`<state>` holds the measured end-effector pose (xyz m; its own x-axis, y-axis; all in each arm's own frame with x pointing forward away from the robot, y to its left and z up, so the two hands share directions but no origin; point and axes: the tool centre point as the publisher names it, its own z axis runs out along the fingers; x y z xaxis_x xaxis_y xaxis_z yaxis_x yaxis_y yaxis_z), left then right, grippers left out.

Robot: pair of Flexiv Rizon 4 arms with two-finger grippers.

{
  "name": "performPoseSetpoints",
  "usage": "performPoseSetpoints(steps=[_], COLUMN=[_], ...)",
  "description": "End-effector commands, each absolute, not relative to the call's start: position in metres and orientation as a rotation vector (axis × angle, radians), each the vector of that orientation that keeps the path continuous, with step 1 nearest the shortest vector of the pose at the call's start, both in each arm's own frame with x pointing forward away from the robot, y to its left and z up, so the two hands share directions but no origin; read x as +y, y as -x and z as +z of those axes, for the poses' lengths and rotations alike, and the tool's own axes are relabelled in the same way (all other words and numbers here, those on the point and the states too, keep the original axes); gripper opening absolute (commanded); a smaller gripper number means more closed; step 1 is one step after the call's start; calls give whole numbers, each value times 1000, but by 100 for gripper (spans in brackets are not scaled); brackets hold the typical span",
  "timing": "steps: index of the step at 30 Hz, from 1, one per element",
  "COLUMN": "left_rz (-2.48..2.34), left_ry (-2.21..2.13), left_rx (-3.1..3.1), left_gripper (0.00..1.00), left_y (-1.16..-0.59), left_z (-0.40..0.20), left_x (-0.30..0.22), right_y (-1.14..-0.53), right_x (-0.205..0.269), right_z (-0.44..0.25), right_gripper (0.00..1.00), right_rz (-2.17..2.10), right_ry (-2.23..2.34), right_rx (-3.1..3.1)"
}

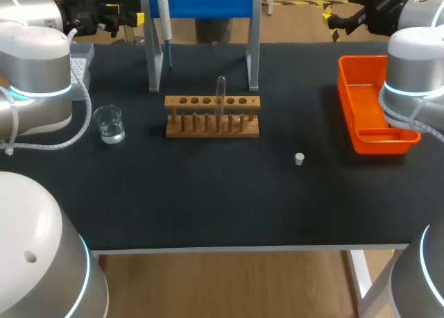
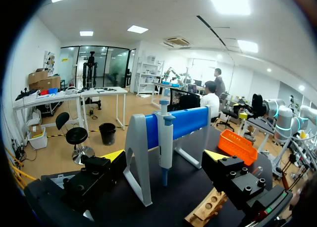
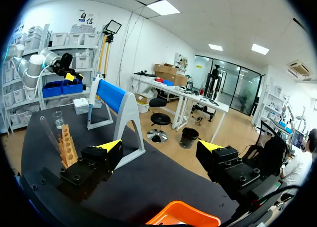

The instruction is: Invert the test tube, pick up the pipette, mount the tip to pipette, aspirate from beaker and dispense into the tube, eject the tip, return the pipette, and cap with the stopper.

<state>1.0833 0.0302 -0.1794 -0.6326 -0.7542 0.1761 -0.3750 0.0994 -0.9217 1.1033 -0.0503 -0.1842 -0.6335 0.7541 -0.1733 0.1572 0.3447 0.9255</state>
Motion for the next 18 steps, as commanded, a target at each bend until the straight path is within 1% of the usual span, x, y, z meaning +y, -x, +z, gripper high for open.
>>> performPoseSetpoints(steps=[1,5,18], left_rz=[-1549,-1549,-1549], left_ry=[1107,1107,1107], left_rx=[2037,2037,2037], left_gripper=[100,100,100], left_y=[-1083,-1083,-1083], left_z=[-181,-181,-181], left_x=[30,30,30], right_y=[-1104,-1096,-966], right_x=[-50,-47,8], right_z=[-184,-183,-196], right_gripper=[100,100,100], right_rz=[1291,1299,1518], right_ry=[-793,-771,-491], right_rx=[2014,2025,2153])
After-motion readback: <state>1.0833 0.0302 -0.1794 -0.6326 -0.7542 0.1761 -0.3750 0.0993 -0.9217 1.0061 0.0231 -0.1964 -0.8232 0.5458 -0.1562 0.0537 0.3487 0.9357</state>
